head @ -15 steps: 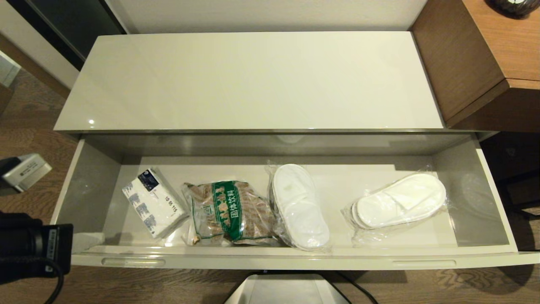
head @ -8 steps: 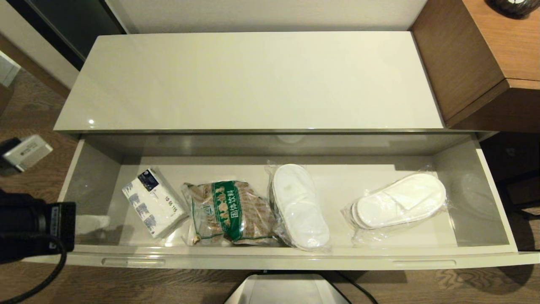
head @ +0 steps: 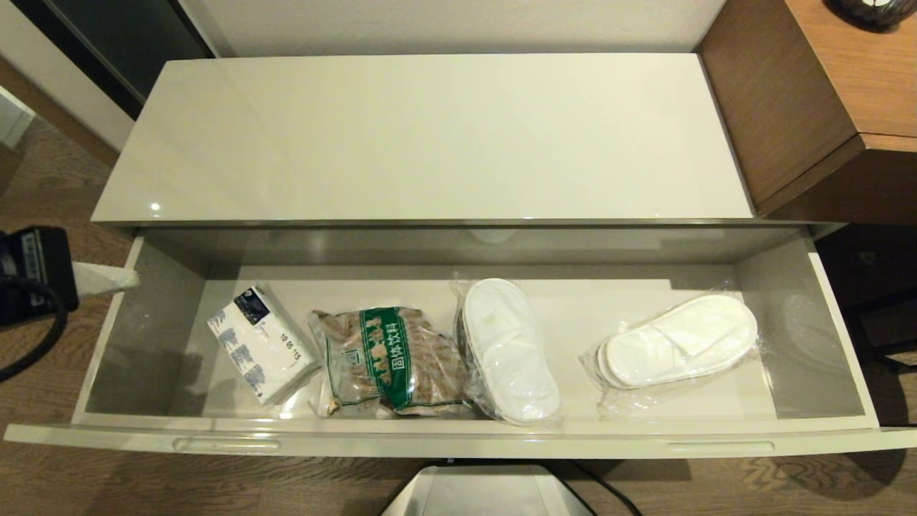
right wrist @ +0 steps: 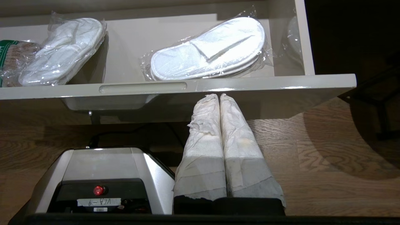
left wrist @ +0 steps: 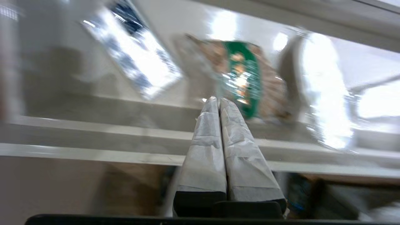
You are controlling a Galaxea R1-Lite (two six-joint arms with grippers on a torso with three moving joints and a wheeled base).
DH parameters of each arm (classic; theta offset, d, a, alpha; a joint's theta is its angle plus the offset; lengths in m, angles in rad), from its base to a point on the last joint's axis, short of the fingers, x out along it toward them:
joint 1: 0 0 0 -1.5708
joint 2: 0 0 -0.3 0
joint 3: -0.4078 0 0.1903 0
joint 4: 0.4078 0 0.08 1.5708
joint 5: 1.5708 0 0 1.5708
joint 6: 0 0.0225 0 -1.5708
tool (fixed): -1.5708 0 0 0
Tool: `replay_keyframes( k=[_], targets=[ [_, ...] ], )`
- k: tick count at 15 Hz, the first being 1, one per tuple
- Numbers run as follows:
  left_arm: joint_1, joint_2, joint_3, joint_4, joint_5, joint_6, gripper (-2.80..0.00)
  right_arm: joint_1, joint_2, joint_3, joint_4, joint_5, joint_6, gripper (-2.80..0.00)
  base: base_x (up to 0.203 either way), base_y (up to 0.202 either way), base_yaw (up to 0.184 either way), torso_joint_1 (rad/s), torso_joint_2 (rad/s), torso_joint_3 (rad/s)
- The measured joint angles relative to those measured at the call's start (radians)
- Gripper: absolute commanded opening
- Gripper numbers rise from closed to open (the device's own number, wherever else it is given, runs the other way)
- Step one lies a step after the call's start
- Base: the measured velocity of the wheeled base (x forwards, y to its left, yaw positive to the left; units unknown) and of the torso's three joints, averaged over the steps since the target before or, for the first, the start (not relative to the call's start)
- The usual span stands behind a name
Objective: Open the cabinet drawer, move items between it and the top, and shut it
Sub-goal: Take out the tissue from the drawer
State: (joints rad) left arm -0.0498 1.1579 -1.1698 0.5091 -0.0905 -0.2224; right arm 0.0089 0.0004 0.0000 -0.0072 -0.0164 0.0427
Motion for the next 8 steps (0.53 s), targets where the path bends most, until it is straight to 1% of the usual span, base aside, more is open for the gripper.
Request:
replay_keyframes(
  k=[2,6,8],
  targets=[
    [0.004,-0.003,-0.008,-0.003,0.07,0.041,-2.8,0.0,0.0,0.0,0.0,0.0,0.0,-2.8,0.0,0.0,0.0,0.0,0.0,0.0],
    [0.006,-0.001,-0.007,-0.003,0.108,0.052,-2.8,0.001,0.0,0.0,0.0,0.0,0.0,-2.8,0.0,0.0,0.0,0.0,0.0,0.0],
    [0.006,-0.003,0.002,-0.027,0.131,0.079,-2.8,0.001,0.0,0.0,0.0,0.0,-0.001,-2.8,0.0,0.0,0.0,0.0,0.0,0.0]
  ],
)
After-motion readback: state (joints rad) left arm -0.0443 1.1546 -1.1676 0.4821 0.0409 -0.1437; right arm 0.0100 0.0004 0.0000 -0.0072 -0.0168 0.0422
